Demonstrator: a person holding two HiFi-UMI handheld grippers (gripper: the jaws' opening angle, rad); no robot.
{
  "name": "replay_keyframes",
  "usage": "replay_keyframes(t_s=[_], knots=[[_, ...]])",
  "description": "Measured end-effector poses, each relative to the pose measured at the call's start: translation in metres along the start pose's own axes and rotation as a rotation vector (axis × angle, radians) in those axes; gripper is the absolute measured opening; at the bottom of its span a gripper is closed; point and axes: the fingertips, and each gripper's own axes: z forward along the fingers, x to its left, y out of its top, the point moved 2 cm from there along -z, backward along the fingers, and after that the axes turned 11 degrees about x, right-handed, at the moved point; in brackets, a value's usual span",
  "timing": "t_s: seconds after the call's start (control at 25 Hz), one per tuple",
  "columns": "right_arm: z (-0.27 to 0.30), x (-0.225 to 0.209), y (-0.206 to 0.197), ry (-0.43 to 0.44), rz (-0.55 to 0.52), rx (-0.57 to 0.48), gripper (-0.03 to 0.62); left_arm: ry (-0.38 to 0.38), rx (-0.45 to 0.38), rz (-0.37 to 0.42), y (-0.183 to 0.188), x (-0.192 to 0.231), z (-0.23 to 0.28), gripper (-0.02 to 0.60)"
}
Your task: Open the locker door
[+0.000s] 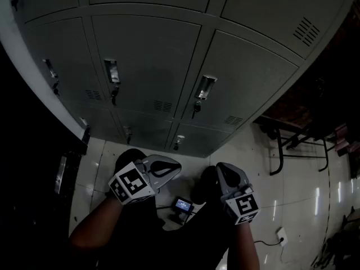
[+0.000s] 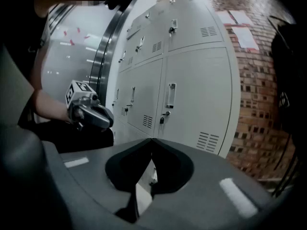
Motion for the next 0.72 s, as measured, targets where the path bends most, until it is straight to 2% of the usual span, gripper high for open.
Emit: replay_keyframes(t_s=[0.08, 0.12, 0.16, 0.52, 0.72], knots=[[0.027, 0.002, 0.006, -0.053, -0.103, 0.047, 0.005, 0.001, -0.011, 0.007, 0.001, 0.003, -0.004, 0.012], [0.041, 0.003, 0.010, -0.077, -0.155, 0.070, 0.056, 0.002, -0.017, 0.011, 0.001, 0.004, -0.006, 0.012], [0.056, 0.003, 0.015, -0.102, -0.206, 0.092, 0.081, 0.002, -0.021, 0.014, 0.001, 0.004, -0.008, 0.012], [0.146, -0.029, 0.076, -0.424, -0.613, 0.245, 0.088, 0.005, -0.076, -0.011, 0.003, 0.011, -0.023, 0.012], [0.172, -0.035, 0.090, -0.531, -0.850, 0.347, 0.107, 0.004, -0.074, -0.009, 0.002, 0.011, -0.024, 0.012]])
